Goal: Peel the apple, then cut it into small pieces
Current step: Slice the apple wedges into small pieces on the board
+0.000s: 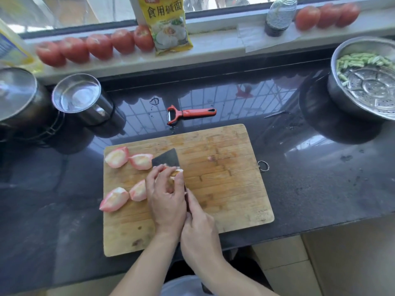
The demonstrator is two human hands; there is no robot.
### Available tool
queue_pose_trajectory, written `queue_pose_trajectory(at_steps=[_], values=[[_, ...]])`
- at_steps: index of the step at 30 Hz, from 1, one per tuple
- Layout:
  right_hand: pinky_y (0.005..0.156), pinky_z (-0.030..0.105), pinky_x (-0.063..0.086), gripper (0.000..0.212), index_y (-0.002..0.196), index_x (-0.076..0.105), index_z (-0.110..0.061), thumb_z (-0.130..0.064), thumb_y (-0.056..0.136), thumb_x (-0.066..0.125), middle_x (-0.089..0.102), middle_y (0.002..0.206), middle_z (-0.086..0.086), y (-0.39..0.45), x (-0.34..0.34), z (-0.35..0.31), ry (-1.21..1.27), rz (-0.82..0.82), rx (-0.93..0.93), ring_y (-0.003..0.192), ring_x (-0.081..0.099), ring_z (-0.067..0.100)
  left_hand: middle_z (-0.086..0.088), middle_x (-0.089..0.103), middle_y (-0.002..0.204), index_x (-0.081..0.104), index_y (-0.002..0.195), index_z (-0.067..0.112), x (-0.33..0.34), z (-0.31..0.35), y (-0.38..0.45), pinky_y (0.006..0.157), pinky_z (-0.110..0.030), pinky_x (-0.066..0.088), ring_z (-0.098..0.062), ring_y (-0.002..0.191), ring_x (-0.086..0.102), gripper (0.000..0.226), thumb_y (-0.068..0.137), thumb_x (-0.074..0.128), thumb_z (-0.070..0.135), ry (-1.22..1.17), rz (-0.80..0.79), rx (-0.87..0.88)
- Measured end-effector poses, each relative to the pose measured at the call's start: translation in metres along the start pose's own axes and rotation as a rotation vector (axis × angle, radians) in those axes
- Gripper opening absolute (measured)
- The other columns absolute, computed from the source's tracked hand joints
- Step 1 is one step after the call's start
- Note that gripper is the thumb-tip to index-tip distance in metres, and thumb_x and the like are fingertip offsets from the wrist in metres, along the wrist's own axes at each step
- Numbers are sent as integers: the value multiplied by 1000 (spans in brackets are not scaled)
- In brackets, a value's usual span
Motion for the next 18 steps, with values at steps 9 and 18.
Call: queue_pose_trajectory(at_steps=[9,18], values=[[81,-3,36,58,144,50,-43,-5,101,43,58,107,-45,4,-69,20,170,245,77,107,54,-20,3,60,127,77,104,22,78,47,-10,103,-18,40,-6,122,52,29,94,61,44,-119,-167,105],[88,25,51,63,138,49,-57,-8,99,48,67,117,-33,-9,-161,115,278,509,300,109,62,-4,11,55,117,73,97,26,213,99,-88,88,-36,52,-13,104,59,20,93,63,42,-98,-454,262]])
Point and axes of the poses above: each hand's wrist, its own y-axis towards the middle knuckle, its own x-axis out of the palm, z = x × y, the point moved 9 cm from there along y, towards the middle knuckle
